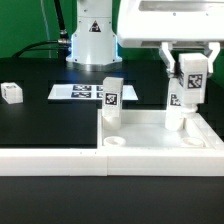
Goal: Assemble square table
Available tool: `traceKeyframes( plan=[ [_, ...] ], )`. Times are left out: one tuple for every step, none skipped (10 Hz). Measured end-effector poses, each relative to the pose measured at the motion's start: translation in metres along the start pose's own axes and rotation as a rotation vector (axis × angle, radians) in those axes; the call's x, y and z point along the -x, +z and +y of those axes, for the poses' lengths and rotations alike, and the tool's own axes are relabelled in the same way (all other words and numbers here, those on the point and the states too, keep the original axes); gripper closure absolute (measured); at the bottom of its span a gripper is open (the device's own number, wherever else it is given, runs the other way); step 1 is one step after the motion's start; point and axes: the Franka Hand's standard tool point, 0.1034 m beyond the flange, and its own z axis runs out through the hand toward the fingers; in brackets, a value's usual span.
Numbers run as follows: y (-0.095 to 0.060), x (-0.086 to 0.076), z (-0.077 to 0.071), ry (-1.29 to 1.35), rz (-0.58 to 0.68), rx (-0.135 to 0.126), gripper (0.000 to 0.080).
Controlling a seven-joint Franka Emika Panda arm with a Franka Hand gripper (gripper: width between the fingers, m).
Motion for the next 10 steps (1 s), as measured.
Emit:
traceKeyframes(
  plan=[
    [0.002, 0.002, 0.001, -0.001, -0.004, 0.003, 0.0509],
    [0.006, 0.005, 0.004, -0.002, -0.010, 0.007, 0.0509],
    [0.009, 0.007, 0.006, -0.002, -0.014, 0.011, 0.0509],
    [0.013, 0.007, 0.007, -0.001, -0.015, 0.014, 0.0509],
    [0.018, 0.006, 0.007, -0.002, -0.014, 0.017, 0.0509],
    [0.023, 0.004, 0.006, -0.003, -0.012, 0.018, 0.0509],
    [0.026, 0.003, 0.005, -0.004, -0.011, 0.019, 0.0509],
    [0.029, 0.003, 0.005, -0.005, -0.011, 0.021, 0.0509],
    [0.031, 0.000, 0.004, -0.004, -0.004, 0.021, 0.0509],
    [0.032, -0.001, 0.004, -0.002, -0.001, 0.021, 0.0509]
  ],
)
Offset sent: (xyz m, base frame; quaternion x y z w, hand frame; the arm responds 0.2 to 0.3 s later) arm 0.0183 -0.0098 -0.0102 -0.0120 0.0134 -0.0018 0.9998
